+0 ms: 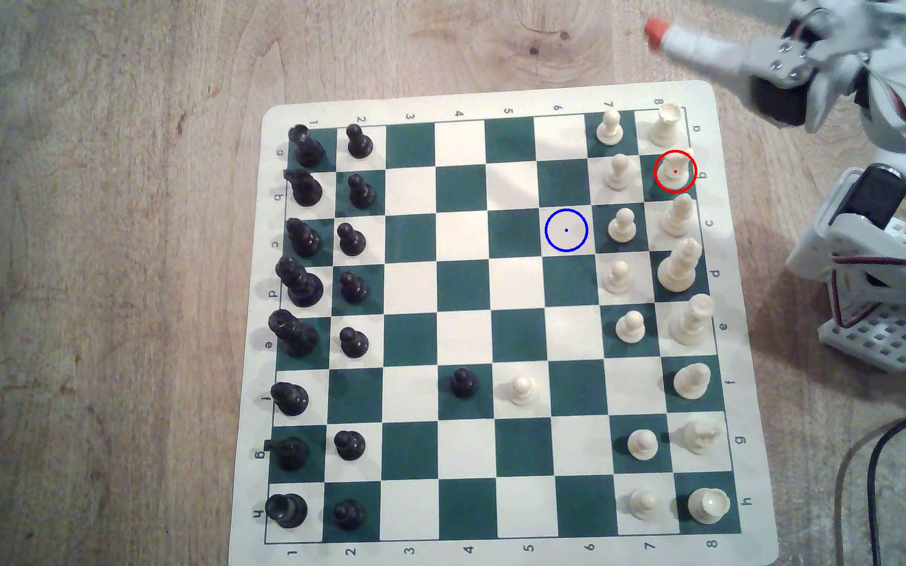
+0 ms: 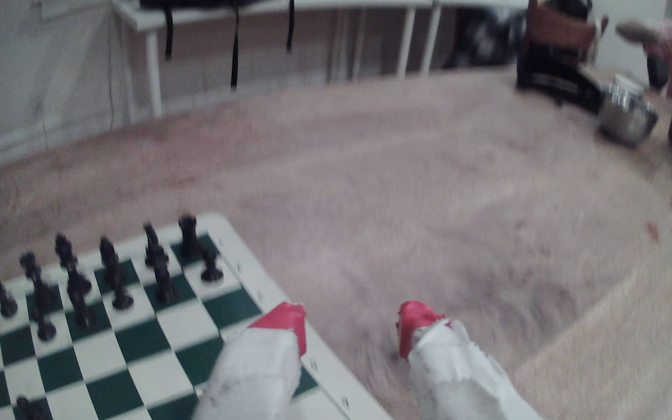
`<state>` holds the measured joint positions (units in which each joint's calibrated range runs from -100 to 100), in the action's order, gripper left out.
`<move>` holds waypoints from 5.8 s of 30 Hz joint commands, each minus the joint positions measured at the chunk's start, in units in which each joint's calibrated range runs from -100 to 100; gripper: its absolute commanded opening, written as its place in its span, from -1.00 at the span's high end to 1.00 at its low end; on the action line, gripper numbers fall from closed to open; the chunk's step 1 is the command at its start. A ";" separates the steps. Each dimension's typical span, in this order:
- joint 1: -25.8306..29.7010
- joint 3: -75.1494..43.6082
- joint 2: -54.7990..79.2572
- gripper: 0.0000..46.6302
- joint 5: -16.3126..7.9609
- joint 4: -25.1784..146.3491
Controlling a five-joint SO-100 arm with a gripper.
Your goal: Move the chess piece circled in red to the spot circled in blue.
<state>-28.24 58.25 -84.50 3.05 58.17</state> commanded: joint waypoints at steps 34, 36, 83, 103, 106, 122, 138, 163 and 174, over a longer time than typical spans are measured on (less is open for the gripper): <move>-0.58 -15.82 51.56 0.26 16.07 19.56; -1.13 -15.55 52.16 0.26 16.41 18.82; -1.13 -6.30 57.59 0.55 15.92 4.49; -0.81 -5.21 56.83 0.79 15.73 5.63; -0.50 -5.21 56.57 0.80 15.68 5.71; -1.13 -9.29 54.45 0.99 15.24 10.06; 0.99 -33.95 51.14 0.99 13.14 26.19; 17.72 -24.25 61.07 0.99 2.05 6.70; 20.23 -23.70 66.08 0.99 1.27 5.06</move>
<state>-8.63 35.02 -18.31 4.81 64.70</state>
